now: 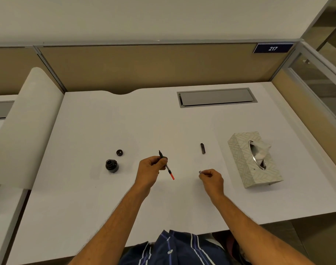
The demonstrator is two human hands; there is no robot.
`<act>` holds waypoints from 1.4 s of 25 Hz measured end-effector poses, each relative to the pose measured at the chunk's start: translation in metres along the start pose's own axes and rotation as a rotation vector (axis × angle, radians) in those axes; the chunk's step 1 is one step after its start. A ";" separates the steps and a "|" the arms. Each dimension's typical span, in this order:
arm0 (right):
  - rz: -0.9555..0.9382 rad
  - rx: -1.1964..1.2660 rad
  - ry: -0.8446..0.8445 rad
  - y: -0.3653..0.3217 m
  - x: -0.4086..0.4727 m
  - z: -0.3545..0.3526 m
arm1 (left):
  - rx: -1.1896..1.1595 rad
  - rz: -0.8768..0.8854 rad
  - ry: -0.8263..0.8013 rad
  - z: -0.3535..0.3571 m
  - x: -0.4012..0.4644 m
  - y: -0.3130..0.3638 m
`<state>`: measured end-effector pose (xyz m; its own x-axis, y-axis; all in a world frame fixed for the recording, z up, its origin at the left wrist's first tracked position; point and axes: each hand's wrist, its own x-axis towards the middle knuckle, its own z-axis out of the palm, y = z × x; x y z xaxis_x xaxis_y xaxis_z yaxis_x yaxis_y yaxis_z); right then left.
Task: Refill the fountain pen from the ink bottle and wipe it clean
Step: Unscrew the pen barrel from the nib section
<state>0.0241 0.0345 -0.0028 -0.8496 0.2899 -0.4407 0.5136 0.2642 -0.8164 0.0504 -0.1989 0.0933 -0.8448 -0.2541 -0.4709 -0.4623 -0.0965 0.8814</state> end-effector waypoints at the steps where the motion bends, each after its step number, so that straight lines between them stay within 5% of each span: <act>1: -0.010 -0.040 0.039 0.006 0.008 -0.002 | 0.006 -0.005 0.001 0.001 -0.001 -0.001; 15: -0.043 -0.412 0.199 0.047 0.045 0.003 | 0.045 -0.039 0.018 0.001 -0.006 -0.015; 21: -0.020 -0.294 0.176 0.038 0.038 -0.005 | 0.050 -0.033 0.012 0.008 -0.008 -0.016; 25: 0.112 0.112 -0.160 -0.016 0.006 -0.003 | 0.021 -0.021 0.014 0.018 -0.010 -0.012; 30: 0.120 0.154 -0.723 -0.075 -0.034 -0.002 | -0.053 0.044 0.100 0.031 -0.019 0.006; 35: 0.053 0.176 -0.821 -0.101 -0.038 -0.007 | -0.142 0.060 0.203 0.035 -0.034 0.013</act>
<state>0.0054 0.0031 0.0995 -0.6779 -0.4812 -0.5558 0.5866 0.1018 -0.8035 0.0641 -0.1576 0.1193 -0.7915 -0.4503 -0.4132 -0.3584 -0.2056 0.9107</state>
